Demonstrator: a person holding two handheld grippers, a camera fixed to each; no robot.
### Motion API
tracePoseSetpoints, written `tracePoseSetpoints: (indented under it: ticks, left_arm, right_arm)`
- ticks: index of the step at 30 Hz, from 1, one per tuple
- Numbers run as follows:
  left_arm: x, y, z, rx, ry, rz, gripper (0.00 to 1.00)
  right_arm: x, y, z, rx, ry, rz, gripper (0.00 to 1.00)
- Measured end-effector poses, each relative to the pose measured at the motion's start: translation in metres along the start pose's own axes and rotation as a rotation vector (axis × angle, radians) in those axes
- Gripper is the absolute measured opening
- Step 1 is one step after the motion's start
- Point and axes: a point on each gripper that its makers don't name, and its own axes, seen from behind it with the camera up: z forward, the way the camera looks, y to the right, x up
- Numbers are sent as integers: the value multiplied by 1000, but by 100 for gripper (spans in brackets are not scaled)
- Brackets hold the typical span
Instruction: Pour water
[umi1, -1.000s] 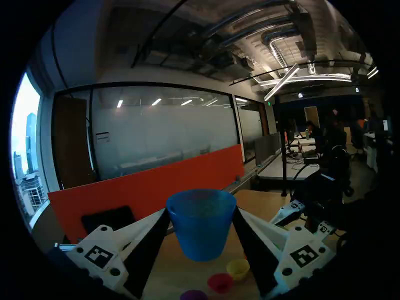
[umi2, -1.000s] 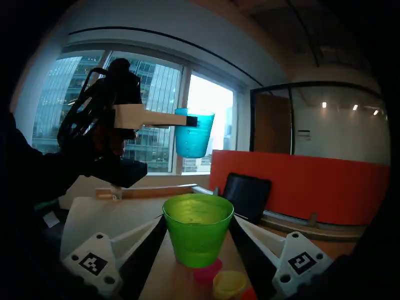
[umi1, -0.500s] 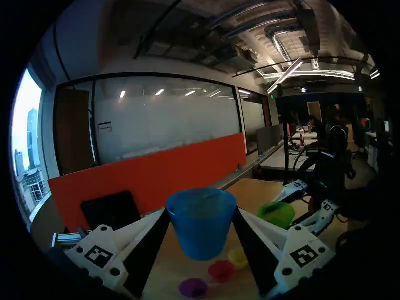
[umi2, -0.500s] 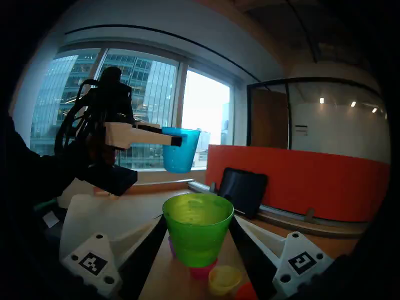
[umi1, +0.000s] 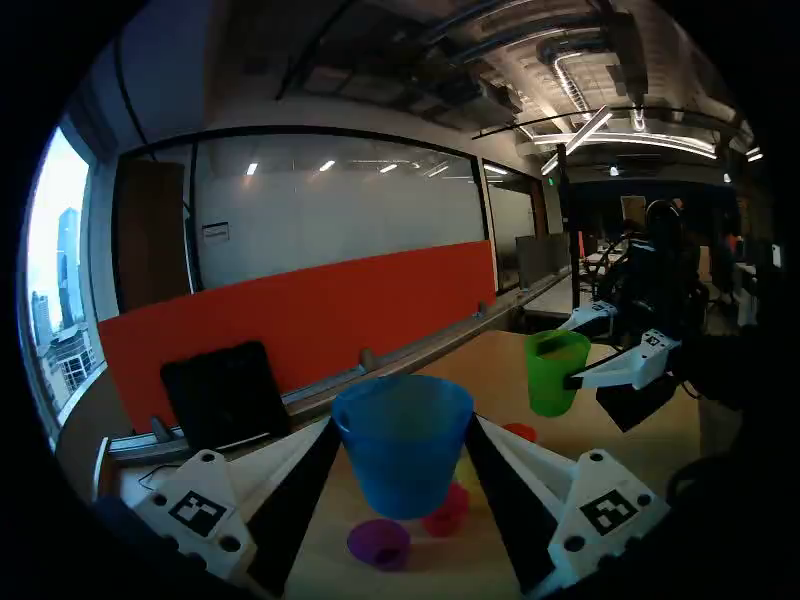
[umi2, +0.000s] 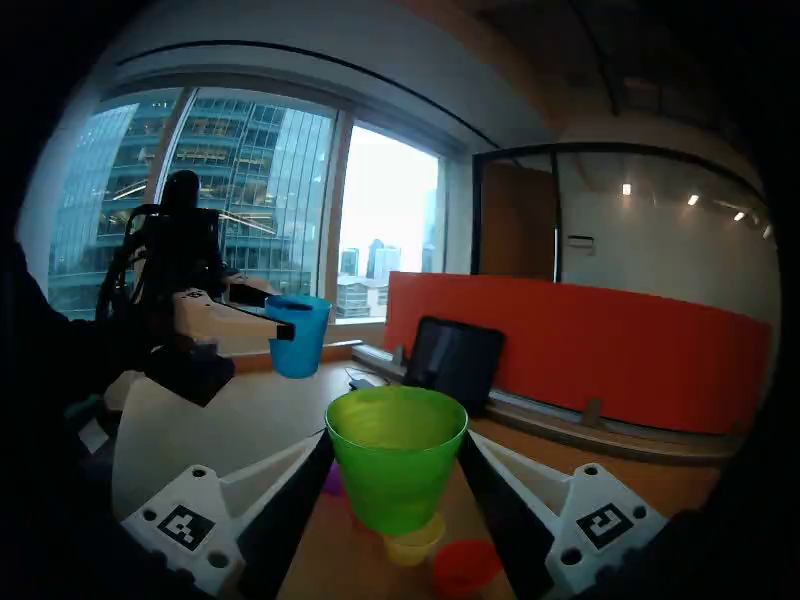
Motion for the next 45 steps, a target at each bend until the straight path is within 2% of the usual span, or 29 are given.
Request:
tracePoseSetpoints:
  ticks: [6, 12, 30, 39, 45]
  left_arm:
    - [-17, 9, -2, -18, -23, -2, 87]
    - [-45, 19, 0, -38, -73, -3, 87]
    - [-117, 46, 10, -98, -206, -34, 87]
    - [-151, 62, 12, -137, -272, -58, 87]
    - [-171, 66, 16, -147, -311, -61, 87]
  right_arm:
    - [-9, 3, -6, 4, -29, 0, 90]
    - [-24, 6, -12, 15, -72, 7, 90]
    - [-88, 1, -20, 80, -270, -4, 90]
    - [-116, -3, -21, 105, -339, -5, 90]
    - [-135, -5, -20, 116, -378, 1, 90]
